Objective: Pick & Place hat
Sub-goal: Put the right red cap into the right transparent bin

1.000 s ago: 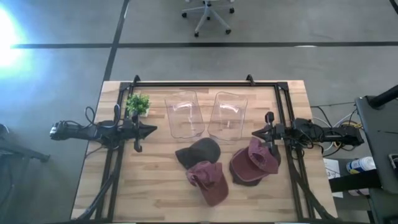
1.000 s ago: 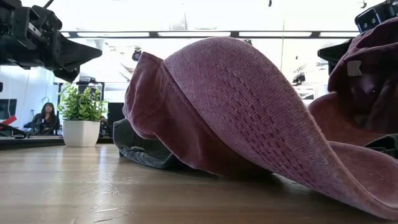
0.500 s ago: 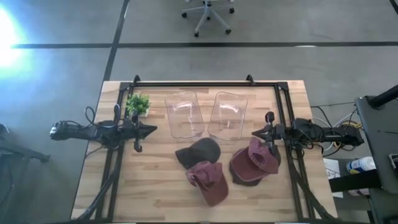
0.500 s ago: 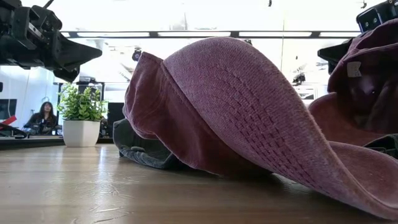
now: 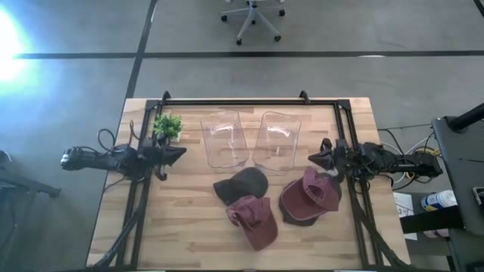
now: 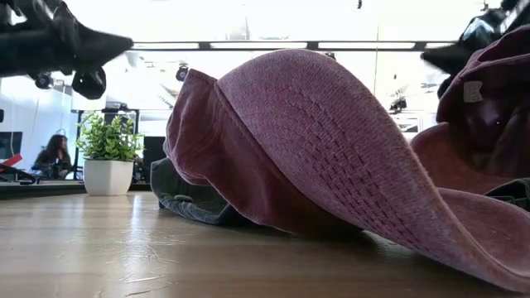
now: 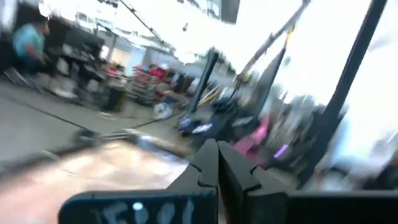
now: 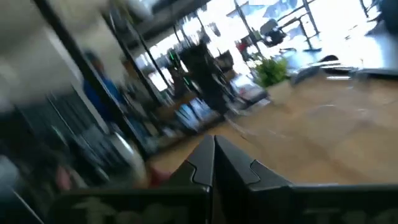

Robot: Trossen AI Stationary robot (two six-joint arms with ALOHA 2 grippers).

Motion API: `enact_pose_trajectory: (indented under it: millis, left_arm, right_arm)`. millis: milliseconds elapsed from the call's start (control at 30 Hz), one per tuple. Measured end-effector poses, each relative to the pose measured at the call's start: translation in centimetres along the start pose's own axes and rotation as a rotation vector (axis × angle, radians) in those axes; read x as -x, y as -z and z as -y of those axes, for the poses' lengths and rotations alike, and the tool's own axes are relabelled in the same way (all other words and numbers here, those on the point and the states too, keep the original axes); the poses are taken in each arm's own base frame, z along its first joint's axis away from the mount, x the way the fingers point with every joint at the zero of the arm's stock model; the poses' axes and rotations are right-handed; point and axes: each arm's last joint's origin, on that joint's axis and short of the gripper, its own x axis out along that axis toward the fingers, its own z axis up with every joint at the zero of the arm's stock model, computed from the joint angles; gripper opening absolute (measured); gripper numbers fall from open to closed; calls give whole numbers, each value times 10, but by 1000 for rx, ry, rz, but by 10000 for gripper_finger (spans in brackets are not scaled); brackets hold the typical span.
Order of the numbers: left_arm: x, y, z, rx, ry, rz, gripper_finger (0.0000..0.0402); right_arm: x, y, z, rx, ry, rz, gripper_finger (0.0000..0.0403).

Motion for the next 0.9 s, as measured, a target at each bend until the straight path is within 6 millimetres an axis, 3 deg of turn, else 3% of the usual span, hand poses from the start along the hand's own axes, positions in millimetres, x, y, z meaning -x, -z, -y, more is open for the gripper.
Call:
enact_pose_trajectory:
  millis: [133, 333, 533, 700, 900]
  left_arm:
    - [0, -7, 2, 285, 32, 62, 0]
    - [1, -12, 4, 341, 58, 110, 0]
    - [2, -20, 5, 441, 69, 203, 0]
    - [3, -23, 6, 431, 75, 237, 0]
    - [3, -25, 6, 422, 80, 248, 0]
  right_arm:
    - [1, -14, -7, -238, -49, 168, 9]
    - [8, -34, -15, -337, -70, 468, 9]
    - [14, -44, -16, -311, -16, 638, 9]
    - [18, -50, -22, -226, -64, 698, 9]
    - [15, -47, -22, -344, -143, 617, 19]
